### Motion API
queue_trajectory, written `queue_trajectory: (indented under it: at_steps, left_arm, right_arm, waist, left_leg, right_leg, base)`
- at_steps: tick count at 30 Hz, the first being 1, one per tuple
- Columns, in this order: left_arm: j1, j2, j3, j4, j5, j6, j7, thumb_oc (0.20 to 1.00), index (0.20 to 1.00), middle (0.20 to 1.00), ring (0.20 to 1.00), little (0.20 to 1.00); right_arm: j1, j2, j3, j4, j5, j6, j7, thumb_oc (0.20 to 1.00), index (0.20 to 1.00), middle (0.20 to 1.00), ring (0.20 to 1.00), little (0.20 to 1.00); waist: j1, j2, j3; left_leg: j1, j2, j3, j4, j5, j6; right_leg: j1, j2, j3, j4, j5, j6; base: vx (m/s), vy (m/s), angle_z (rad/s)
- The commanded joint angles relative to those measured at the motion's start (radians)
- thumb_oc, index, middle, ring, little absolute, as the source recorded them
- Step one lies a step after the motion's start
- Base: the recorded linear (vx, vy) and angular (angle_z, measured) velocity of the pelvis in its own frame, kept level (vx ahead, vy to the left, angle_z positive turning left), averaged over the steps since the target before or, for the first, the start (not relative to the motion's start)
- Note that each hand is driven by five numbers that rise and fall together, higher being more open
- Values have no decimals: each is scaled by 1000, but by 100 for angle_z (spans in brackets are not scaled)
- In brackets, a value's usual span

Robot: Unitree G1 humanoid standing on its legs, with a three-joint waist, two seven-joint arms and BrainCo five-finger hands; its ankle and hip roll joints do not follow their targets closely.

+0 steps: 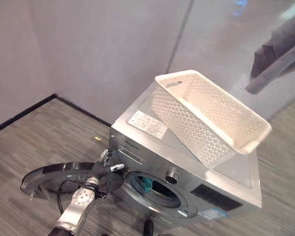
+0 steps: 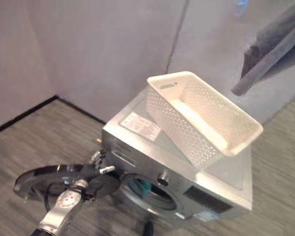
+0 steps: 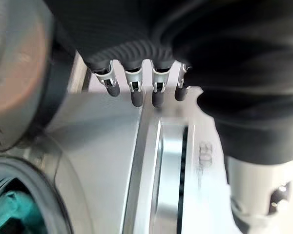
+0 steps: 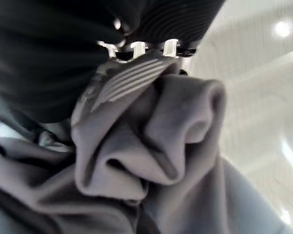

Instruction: Grab the laundry basket,head to the washer,open it,put in the laundry and shut it.

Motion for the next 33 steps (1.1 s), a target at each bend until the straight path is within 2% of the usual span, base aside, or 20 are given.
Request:
queue_trajectory:
  at_steps: [1,2,3,4,6,8,9,11,12,14,16,19,22,29,31,33]
  left_arm:
    - [-16,40,40,-138,57,-60,3,1000,1000,1000,1000,1000]
    - [-12,50,41,-143,58,-57,2,1000,1000,1000,1000,1000]
    - [1,56,71,-178,74,-53,9,1000,1000,1000,1000,1000]
    - [8,73,85,-205,84,-51,14,1000,1000,1000,1000,1000]
    - [19,88,111,-245,102,-54,20,1000,1000,1000,1000,1000]
    - [35,99,124,-266,113,-54,23,1000,1000,1000,1000,1000]
    - [44,112,145,-301,143,-60,29,1000,1000,1000,1000,1000]
    - [50,117,154,-330,161,-61,26,1000,1000,1000,1000,1000]
    - [45,126,157,-353,179,-61,19,1000,1000,1000,1000,1000]
    - [42,129,158,-373,181,-59,13,1000,1000,1000,1000,1000]
    - [32,126,158,-393,176,-66,7,1000,1000,1000,1000,1000]
    - [25,110,148,-436,157,-69,-6,1000,1000,1000,1000,1000]
    - [-4,92,120,-482,124,-70,-26,1000,1000,1000,1000,1000]
    - [-186,75,22,-517,104,-43,-33,1000,1000,1000,1000,1000]
    - [-224,68,3,-514,93,-34,-32,1000,1000,1000,1000,1000]
    - [-335,40,-39,-473,56,-14,-8,1000,1000,1000,1000,1000]
  right_arm:
    - [57,47,-151,-135,-88,-14,-56,200,200,200,200,200]
    - [102,55,-196,-156,-95,-7,-53,200,200,200,200,200]
    - [183,118,-270,-239,-131,-17,-52,200,200,200,200,200]
    - [266,168,-344,-294,-150,-17,-49,200,200,200,200,200]
    - [338,233,-396,-355,-170,-29,-41,200,200,200,200,200]
    - [377,268,-425,-388,-180,-32,-35,200,200,200,200,200]
    - [403,325,-436,-412,-180,-43,-31,200,200,200,200,200]
    - [437,365,-450,-435,-179,-52,-30,200,200,200,200,200]
    - [464,384,-453,-453,-186,-52,-27,200,200,200,200,200]
    - [486,399,-468,-471,-184,-55,-22,200,200,200,200,200]
    - [491,405,-457,-485,-171,-65,-16,200,200,200,200,200]
    - [482,437,-432,-495,-150,-76,-6,200,200,200,200,200]
    - [504,466,-423,-520,-153,-82,10,200,200,200,200,200]
    - [471,498,-340,-514,-122,-80,51,200,200,200,200,200]
    - [458,504,-320,-510,-117,-76,62,200,200,200,200,200]
    - [391,504,-260,-481,-94,-63,80,200,200,200,200,200]
  waist:
    - [55,65,43]
    - [56,54,44]
    - [61,76,53]
    - [67,65,52]
    - [82,62,45]
    - [92,51,38]
    - [120,32,23]
    - [147,6,11]
    - [180,-26,4]
    - [196,-33,3]
    - [208,-40,2]
    - [219,-36,3]
    - [214,-27,13]
    - [174,5,23]
    - [168,11,22]
    - [148,25,20]
  left_leg:
    - [17,34,-10,-90,-51,65]
    - [14,34,-11,-87,-48,63]
    - [6,51,27,-70,-48,69]
    - [-2,55,44,-57,-49,73]
    - [-20,61,76,-44,-47,77]
    - [-31,63,88,-34,-49,77]
    - [-56,60,97,-17,-63,74]
    - [-91,55,114,-2,-57,67]
    - [-153,51,128,29,-45,56]
    - [-179,63,135,50,-41,41]
    - [-224,87,152,85,-24,20]
    - [-269,141,179,136,-2,-15]
    - [-294,172,174,148,40,-45]
    - [-308,214,143,115,142,-85]
    - [-305,219,140,107,156,-91]
    - [-302,232,134,94,180,-102]
  right_leg:
    - [23,-84,-186,273,-316,-17]
    - [17,-86,-189,285,-321,-21]
    - [28,-95,-282,400,-371,-37]
    - [35,-105,-317,470,-394,-38]
    - [62,-117,-355,537,-407,-34]
    - [80,-123,-367,546,-407,-33]
    - [139,-131,-365,535,-397,-11]
    - [186,-129,-357,485,-365,0]
    - [244,-107,-324,373,-358,6]
    - [245,-90,-302,315,-364,-5]
    - [277,-70,-292,210,-427,-20]
    - [298,-31,-290,125,-475,-46]
    - [308,7,-282,86,-506,-73]
    - [320,79,-276,65,-544,-126]
    - [322,87,-276,63,-548,-132]
    - [330,103,-284,65,-559,-149]
  base:
    - [-158,141,-119]
    - [-220,154,-128]
    - [-152,65,-81]
    - [-167,88,-84]
    - [-116,8,-55]
    - [-76,-42,-42]
    - [-105,-95,-35]
    - [-232,-167,-47]
    - [-307,-193,-35]
    - [-212,-135,-20]
    - [-215,-153,-25]
    - [-203,-169,-36]
    - [-186,-137,-17]
    - [-185,-115,14]
    - [-138,-67,22]
    - [-161,-56,13]
